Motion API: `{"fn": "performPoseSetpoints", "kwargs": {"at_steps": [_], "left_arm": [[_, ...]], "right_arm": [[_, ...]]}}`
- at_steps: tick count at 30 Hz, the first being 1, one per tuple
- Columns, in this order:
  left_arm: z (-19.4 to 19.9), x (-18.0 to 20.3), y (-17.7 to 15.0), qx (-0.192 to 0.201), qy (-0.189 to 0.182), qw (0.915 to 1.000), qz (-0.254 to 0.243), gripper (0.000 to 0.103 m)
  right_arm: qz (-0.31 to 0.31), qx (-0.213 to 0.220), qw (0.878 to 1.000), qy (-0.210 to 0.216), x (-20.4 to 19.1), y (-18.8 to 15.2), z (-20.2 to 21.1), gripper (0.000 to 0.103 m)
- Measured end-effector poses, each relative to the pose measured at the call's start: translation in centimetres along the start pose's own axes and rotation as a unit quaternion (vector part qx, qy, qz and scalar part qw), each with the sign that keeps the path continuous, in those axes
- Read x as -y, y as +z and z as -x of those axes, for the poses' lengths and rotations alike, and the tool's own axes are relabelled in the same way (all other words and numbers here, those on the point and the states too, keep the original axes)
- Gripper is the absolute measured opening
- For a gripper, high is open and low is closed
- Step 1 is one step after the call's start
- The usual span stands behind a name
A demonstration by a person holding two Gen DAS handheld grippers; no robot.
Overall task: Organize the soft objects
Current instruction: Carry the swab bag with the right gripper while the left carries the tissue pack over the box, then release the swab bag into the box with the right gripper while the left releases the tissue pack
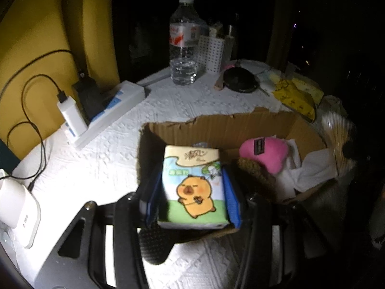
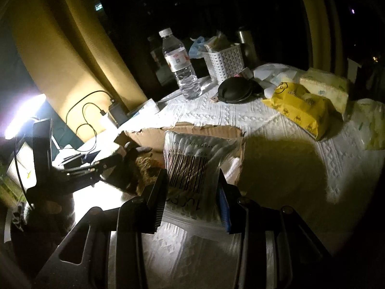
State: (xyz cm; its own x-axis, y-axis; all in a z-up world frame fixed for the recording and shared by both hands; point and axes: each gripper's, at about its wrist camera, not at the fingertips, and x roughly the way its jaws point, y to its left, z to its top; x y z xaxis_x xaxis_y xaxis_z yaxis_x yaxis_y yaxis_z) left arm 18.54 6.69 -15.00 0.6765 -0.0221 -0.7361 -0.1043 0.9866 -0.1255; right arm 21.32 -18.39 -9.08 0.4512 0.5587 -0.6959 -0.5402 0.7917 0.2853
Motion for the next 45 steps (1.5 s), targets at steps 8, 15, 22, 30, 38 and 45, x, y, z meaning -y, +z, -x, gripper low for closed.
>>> {"fn": "performPoseSetpoints", "kwargs": {"at_steps": [8, 15, 22, 30, 38, 45], "left_arm": [[-2.3, 0.2, -0.5, -0.022, -0.004, 0.9998, 0.000, 0.048], [-2.8, 0.7, -0.5, -0.024, 0.000, 0.9997, -0.007, 0.049], [-1.7, 0.5, -0.2, -0.017, 0.004, 0.9998, -0.003, 0.053], [0.0, 0.8, 0.1, -0.001, -0.003, 1.0000, -0.004, 0.067], [1.5, 1.2, -0.3, 0.011, -0.007, 0.9999, -0.004, 0.068], [3.1, 2.1, -0.6, 0.021, -0.016, 0.9996, -0.009, 0.068]], "right_arm": [[-0.001, -0.002, 1.000, -0.012, 1.5, 1.1, -1.7, 0.040], [0.010, -0.014, 1.000, -0.021, 1.6, 1.4, -4.2, 0.040], [0.030, -0.027, 0.998, -0.040, 1.0, 1.3, -6.0, 0.040], [0.048, -0.035, 0.997, -0.042, 0.3, 0.8, -6.9, 0.053], [0.057, -0.024, 0.997, -0.049, -0.7, 0.5, -5.6, 0.059], [0.053, -0.015, 0.997, -0.057, -1.5, 0.4, -3.6, 0.059]]}}
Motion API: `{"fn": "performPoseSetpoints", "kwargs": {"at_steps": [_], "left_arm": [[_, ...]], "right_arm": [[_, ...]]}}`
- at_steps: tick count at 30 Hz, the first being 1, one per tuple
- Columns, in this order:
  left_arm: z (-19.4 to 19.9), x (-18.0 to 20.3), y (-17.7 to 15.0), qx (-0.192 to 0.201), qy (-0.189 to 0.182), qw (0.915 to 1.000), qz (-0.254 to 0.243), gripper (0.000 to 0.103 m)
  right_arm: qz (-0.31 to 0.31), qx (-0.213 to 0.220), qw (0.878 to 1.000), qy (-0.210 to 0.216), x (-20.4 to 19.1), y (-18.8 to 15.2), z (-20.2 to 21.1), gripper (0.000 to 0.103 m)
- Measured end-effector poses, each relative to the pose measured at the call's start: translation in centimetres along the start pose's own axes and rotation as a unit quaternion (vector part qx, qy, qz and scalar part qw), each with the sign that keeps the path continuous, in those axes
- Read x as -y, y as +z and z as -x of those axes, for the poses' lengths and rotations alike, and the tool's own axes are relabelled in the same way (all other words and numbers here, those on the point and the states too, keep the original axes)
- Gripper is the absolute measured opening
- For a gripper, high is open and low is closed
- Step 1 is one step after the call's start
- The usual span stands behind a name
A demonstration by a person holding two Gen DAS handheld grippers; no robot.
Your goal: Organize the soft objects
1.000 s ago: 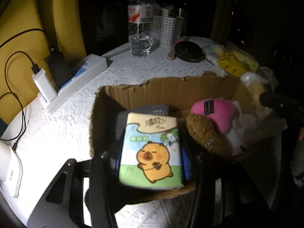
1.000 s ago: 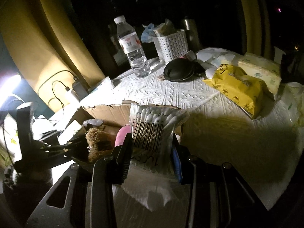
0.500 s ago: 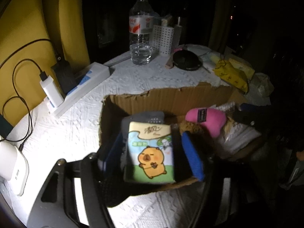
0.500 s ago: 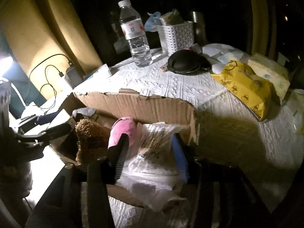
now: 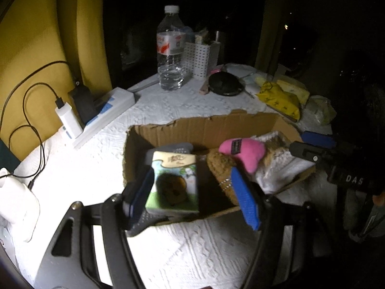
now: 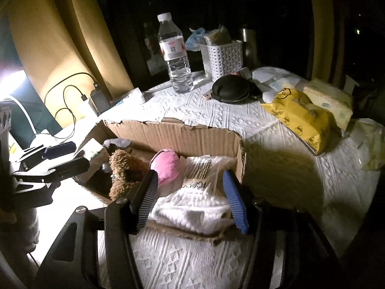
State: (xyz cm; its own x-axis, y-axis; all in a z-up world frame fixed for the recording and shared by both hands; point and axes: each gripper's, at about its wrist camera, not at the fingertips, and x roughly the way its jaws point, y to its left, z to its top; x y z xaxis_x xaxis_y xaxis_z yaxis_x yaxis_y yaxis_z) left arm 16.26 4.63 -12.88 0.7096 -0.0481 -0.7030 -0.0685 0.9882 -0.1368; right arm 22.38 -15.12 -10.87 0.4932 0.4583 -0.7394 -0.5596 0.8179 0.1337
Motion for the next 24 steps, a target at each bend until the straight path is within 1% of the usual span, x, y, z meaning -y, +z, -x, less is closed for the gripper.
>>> {"fn": "performPoseSetpoints", "kwargs": {"at_steps": [11, 17, 18, 21, 22, 24], "left_arm": [[3.2, 0.9, -0.4, 0.021, -0.010, 0.9997, -0.004, 0.068], [5.0, 1.0, -0.6, 0.036, -0.013, 0.9993, 0.006, 0.070], [5.2, 1.1, -0.6, 0.037, -0.013, 0.9992, 0.005, 0.072], [6.2, 1.3, -0.7, 0.043, -0.016, 0.9989, 0.000, 0.086], [6.6, 1.4, -0.6, 0.046, -0.017, 0.9988, -0.002, 0.088], [7.1, 1.5, -0.6, 0.050, -0.019, 0.9986, -0.004, 0.090]], "right_arm": [[0.002, 0.009, 1.000, -0.012, -1.7, -0.8, 3.4, 0.059], [0.004, 0.018, 1.000, -0.020, -2.9, -1.2, 5.4, 0.059], [0.005, 0.020, 1.000, -0.022, -3.1, -1.3, 5.9, 0.059], [0.006, 0.025, 0.999, -0.026, -3.7, -1.4, 6.8, 0.060], [0.006, 0.026, 0.999, -0.028, -3.9, -1.4, 7.0, 0.060], [0.006, 0.030, 0.999, -0.030, -4.3, -1.5, 7.6, 0.060]]}}
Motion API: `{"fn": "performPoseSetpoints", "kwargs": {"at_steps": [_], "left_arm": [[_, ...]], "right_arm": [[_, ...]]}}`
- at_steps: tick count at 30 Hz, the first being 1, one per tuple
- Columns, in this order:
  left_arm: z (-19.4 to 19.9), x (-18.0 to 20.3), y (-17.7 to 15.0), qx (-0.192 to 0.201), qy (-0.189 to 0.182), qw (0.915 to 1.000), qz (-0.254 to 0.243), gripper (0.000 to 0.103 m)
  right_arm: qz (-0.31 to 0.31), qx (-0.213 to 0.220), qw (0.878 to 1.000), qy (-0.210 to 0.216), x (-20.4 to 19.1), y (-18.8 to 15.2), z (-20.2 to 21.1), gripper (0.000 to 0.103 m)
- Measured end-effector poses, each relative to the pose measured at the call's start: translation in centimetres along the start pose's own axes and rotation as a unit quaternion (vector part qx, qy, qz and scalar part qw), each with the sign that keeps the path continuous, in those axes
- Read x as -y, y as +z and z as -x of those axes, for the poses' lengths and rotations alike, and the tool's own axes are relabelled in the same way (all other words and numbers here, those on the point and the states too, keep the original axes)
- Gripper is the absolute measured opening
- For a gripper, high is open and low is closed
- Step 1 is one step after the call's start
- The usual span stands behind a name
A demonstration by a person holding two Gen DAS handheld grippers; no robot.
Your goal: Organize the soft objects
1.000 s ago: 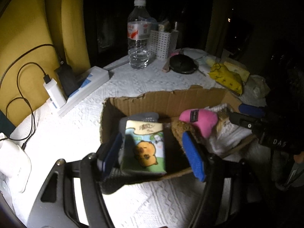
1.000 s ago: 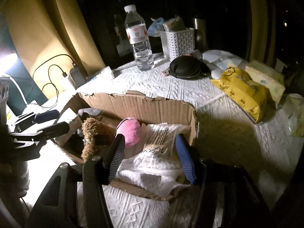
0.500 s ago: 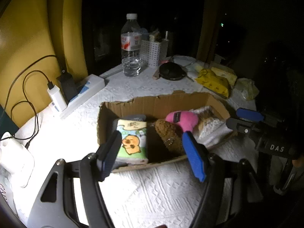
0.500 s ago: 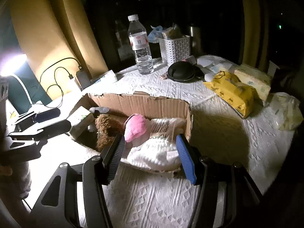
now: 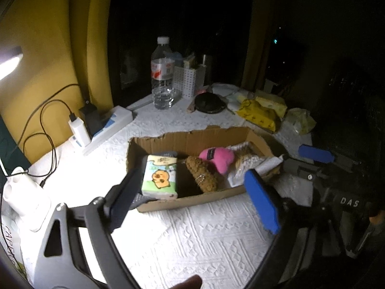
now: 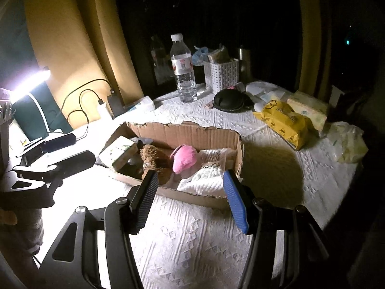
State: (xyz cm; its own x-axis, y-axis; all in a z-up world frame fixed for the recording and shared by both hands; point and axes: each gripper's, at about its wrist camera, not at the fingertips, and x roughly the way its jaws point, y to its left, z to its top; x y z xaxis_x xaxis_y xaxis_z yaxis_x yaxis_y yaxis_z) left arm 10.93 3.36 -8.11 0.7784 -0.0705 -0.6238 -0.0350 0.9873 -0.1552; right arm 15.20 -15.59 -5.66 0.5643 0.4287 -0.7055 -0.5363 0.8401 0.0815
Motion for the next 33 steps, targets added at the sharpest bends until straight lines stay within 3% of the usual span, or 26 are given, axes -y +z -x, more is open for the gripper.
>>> {"fn": "performPoseSetpoints", "kwargs": {"at_steps": [8, 21, 25, 33], "left_arm": [[2.0, 0.1, 0.3, -0.001, 0.005, 1.0000, -0.002, 0.090], [7.5, 0.4, 1.4, 0.043, 0.026, 0.9986, -0.013, 0.093], [9.1, 0.5, 1.7, 0.059, 0.049, 0.9969, -0.017, 0.097], [11.7, 0.2, 2.3, 0.077, 0.040, 0.9962, -0.008, 0.097]], "right_arm": [[-0.001, 0.014, 1.000, -0.012, -1.5, 0.0, 2.5, 0.068], [-0.002, 0.047, 0.998, -0.029, -3.5, 0.8, 7.2, 0.070], [-0.001, 0.061, 0.998, -0.031, -3.9, 1.2, 8.9, 0.080], [0.009, 0.081, 0.996, -0.046, -5.3, 1.7, 11.2, 0.081]]}}
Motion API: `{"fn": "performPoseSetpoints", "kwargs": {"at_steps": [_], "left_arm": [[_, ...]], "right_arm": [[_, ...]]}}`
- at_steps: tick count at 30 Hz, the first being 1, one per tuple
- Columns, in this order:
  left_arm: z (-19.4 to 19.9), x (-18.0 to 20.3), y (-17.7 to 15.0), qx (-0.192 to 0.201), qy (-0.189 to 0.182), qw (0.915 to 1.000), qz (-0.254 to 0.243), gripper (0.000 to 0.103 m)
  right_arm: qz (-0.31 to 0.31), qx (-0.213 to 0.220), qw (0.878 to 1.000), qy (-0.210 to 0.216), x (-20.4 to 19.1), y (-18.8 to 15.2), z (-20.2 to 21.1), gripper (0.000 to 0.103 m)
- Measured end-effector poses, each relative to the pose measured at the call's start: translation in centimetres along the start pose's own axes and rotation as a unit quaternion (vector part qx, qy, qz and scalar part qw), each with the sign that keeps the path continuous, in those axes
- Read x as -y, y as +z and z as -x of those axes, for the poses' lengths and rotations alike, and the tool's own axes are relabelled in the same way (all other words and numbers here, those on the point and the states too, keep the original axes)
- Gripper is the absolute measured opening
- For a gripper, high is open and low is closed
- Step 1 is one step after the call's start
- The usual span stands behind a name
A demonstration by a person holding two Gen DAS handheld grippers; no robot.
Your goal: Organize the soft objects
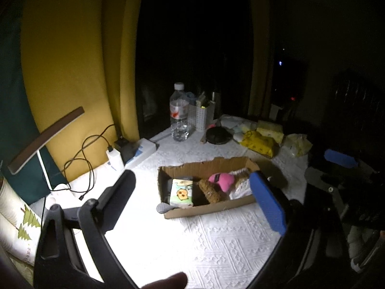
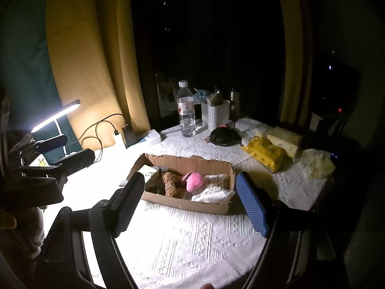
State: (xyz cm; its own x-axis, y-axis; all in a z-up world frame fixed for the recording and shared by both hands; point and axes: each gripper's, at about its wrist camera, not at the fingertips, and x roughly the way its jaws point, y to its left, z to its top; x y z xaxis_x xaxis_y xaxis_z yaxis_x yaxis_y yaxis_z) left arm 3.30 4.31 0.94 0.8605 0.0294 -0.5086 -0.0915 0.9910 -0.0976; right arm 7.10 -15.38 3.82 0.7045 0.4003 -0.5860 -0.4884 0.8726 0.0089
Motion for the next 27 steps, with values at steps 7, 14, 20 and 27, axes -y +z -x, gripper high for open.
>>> {"fn": "performPoseSetpoints", "kwargs": {"at_steps": [7, 14, 20, 27], "left_arm": [[1.9, 0.3, 0.3, 0.022, 0.002, 0.9996, -0.017, 0.097], [2.5, 0.1, 0.5, 0.027, 0.003, 0.9995, -0.015, 0.097], [2.6, -0.3, 0.6, 0.028, 0.004, 0.9995, -0.013, 0.097], [2.6, -0.3, 0.6, 0.028, 0.003, 0.9995, -0.013, 0.097]], "right_arm": [[0.006, 0.005, 1.000, -0.012, -0.6, 0.4, 0.8, 0.081], [0.006, 0.011, 1.000, -0.022, -0.5, 0.9, 1.6, 0.081], [0.005, 0.013, 1.000, -0.024, -0.5, 1.1, 1.8, 0.081], [0.005, 0.013, 1.000, -0.023, -0.5, 1.1, 1.7, 0.081]]}}
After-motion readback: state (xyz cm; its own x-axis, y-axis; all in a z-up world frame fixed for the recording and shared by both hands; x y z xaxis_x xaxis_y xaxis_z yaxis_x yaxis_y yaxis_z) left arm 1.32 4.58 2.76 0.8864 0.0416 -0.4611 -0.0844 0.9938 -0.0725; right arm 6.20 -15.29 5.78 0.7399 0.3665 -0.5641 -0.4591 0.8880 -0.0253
